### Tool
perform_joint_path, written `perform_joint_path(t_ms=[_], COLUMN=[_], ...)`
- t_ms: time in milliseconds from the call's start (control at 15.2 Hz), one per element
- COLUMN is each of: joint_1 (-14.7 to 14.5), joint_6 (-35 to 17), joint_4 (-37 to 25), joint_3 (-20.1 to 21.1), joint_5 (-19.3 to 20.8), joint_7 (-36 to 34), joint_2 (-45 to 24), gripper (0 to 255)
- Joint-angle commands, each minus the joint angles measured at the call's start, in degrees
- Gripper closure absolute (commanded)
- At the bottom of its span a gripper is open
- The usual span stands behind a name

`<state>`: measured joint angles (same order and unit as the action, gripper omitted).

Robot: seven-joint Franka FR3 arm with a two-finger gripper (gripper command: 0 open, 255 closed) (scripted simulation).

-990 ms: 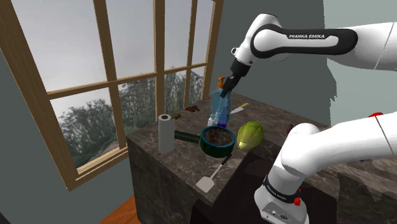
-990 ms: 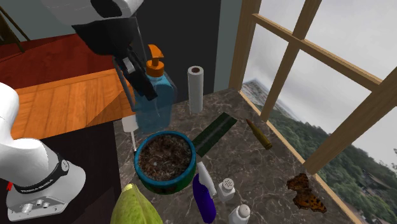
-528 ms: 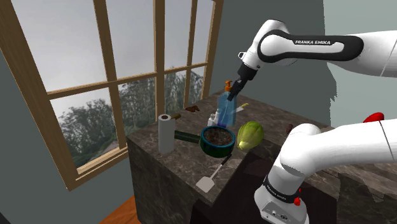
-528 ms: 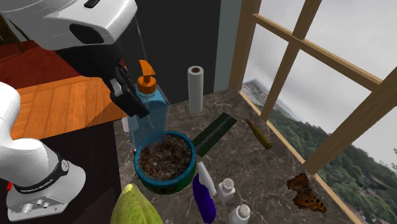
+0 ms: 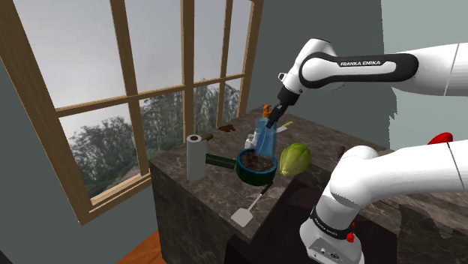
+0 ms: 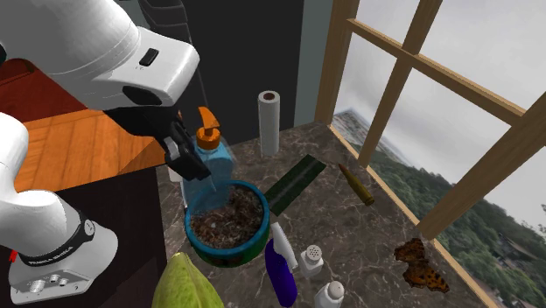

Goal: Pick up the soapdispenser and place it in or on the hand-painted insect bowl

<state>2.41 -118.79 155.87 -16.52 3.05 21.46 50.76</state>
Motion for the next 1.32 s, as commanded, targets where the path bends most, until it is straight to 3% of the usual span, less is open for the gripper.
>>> perform_joint_path(t_ms=[0,396,858,924,1254], joint_1=[0.1,0.3,0.3,0.3,0.3], joint_6=[-1.7,-7.0,-7.0,-6.9,-7.0], joint_4=[1.4,5.5,5.5,5.5,5.5], joint_3=[-0.3,-1.3,-1.3,-1.3,-1.3], joint_5=[0.2,0.7,0.7,0.7,0.7], joint_7=[0.2,0.9,0.9,0.9,0.9], joint_2=[-0.3,-1.5,-1.5,-1.4,-1.5], gripper=[255,255,255,0,0])
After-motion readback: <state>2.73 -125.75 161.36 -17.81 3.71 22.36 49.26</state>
